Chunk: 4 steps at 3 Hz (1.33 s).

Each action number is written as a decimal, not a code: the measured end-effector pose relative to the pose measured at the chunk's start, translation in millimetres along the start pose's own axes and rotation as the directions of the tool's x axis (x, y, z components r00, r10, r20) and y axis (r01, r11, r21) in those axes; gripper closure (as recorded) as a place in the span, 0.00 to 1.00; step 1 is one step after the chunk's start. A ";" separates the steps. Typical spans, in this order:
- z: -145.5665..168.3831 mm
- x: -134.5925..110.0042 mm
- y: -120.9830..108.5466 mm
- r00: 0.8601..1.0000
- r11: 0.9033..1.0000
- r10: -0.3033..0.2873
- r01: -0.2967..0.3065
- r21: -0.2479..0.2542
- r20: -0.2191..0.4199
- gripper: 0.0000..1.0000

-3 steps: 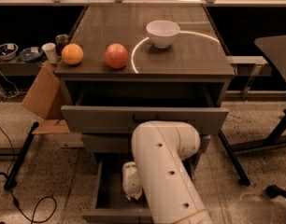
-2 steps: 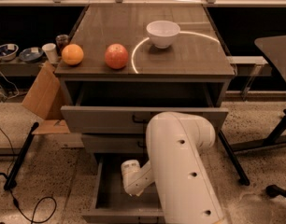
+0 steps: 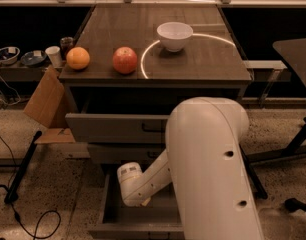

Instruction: Pick coke can from bottom drawer and place on counter

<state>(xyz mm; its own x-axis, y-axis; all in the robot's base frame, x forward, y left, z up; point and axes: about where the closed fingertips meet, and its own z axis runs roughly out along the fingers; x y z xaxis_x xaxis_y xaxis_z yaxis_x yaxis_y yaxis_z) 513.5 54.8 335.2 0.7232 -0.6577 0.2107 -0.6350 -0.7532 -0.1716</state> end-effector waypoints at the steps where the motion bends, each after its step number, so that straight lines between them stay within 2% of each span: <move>1: -85.7 6.4 -12.0 0.995 0.995 -0.102 0.102 0.007 0.005 1.00; 2: -138.5 26.6 -23.9 0.993 0.992 -0.122 0.122 0.022 0.003 1.00; 3: -190.6 50.8 -16.6 0.993 0.993 -0.121 0.120 -0.011 -0.010 1.00; 4: -236.2 60.6 3.6 0.992 0.989 -0.126 0.127 -0.071 0.017 1.00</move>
Offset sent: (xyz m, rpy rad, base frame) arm -0.0509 -0.0093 0.2001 -0.0277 0.2068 0.1637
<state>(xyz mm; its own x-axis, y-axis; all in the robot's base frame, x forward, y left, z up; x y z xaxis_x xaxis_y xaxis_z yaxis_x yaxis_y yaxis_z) 490.9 14.6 574.6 0.8018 -0.5577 0.2146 -0.5560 -0.8279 -0.0744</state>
